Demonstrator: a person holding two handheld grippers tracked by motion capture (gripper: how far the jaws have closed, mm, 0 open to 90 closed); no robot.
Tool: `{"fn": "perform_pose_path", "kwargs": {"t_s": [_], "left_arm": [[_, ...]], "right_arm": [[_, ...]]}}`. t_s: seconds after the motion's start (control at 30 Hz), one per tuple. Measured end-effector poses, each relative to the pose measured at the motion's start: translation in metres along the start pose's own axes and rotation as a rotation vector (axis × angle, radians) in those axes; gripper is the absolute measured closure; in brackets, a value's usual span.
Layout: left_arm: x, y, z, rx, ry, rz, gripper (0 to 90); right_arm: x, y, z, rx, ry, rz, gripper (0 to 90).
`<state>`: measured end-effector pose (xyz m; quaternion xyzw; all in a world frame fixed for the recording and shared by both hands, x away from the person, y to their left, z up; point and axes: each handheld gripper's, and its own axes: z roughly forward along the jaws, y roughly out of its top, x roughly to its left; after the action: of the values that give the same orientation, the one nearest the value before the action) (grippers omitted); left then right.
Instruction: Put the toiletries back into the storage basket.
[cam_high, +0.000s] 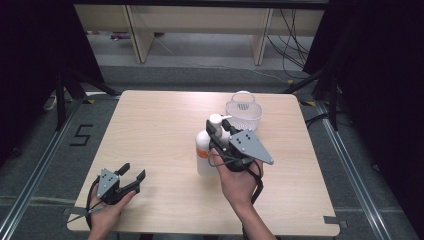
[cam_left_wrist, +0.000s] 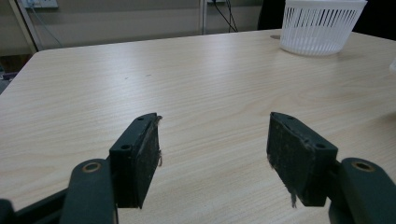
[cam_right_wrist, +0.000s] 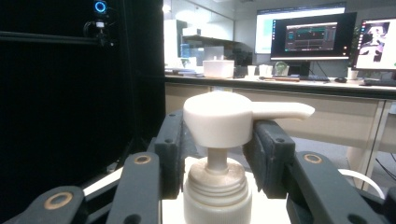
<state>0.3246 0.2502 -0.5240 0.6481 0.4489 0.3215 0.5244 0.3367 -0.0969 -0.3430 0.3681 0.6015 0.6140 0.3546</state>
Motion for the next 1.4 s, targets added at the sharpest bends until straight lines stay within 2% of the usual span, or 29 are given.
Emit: {"fn": "perform_pose_path", "kwargs": {"t_s": [0.17,0.2,0.23,0.53,0.6,0.83,0.87,0.93,0.97,1.07,1.17,1.2,1.23,1.3,1.33,1.4], "left_arm": [[0.000,0.000,0.000,0.005,0.002,-0.001,34.0],[0.000,0.000,0.000,0.006,0.002,-0.001,34.0],[0.000,0.000,0.000,0.006,0.002,-0.001,34.0],[0.000,0.000,-0.001,0.011,0.004,0.001,34.0],[0.000,0.000,-0.001,0.012,0.004,0.001,33.9],[0.000,0.000,-0.001,0.013,0.006,0.001,33.9],[0.000,0.000,0.000,0.005,0.006,0.000,34.0],[0.000,0.000,0.000,0.003,0.002,0.000,33.9],[0.000,0.000,0.000,0.004,0.001,0.002,34.0],[0.000,0.000,0.000,0.004,0.003,0.001,33.9],[0.000,0.000,0.000,0.004,0.004,0.001,33.9],[0.000,0.000,0.000,0.004,0.003,0.002,33.9],[0.000,0.000,0.000,0.004,0.004,0.001,34.0],[0.000,0.000,0.000,0.004,0.004,0.002,33.9],[0.000,0.000,0.000,0.004,0.004,0.002,34.0],[0.000,0.000,0.000,0.003,0.004,0.003,33.9]], "right_arm": [[-0.005,0.001,-0.001,-0.013,-0.003,0.011,60.2],[-0.007,0.001,-0.002,-0.009,-0.017,-0.005,60.2],[-0.007,0.001,-0.002,-0.010,-0.014,0.008,60.2],[-0.015,0.003,-0.005,-0.019,-0.046,0.016,60.2],[-0.017,0.003,-0.006,-0.020,-0.051,0.005,60.2],[-0.023,0.001,-0.008,-0.013,-0.067,0.016,60.2],[-0.026,0.001,-0.008,-0.026,-0.077,-0.002,60.2],[-0.025,0.001,-0.008,-0.015,-0.070,0.015,60.2],[-0.029,0.001,-0.010,-0.012,-0.085,-0.004,60.2],[-0.031,0.001,-0.011,-0.013,-0.089,0.015,60.2],[-0.034,0.001,-0.011,-0.020,-0.097,0.009,60.2],[-0.036,0.002,-0.012,-0.024,-0.106,-0.006,60.2],[-0.036,0.002,-0.012,-0.021,-0.103,0.011,60.1],[-0.038,0.002,-0.013,-0.017,-0.114,-0.004,60.2],[-0.037,0.002,-0.013,-0.013,-0.112,0.012,60.2],[-0.039,0.002,-0.013,-0.023,-0.115,0.008,60.1]]}}
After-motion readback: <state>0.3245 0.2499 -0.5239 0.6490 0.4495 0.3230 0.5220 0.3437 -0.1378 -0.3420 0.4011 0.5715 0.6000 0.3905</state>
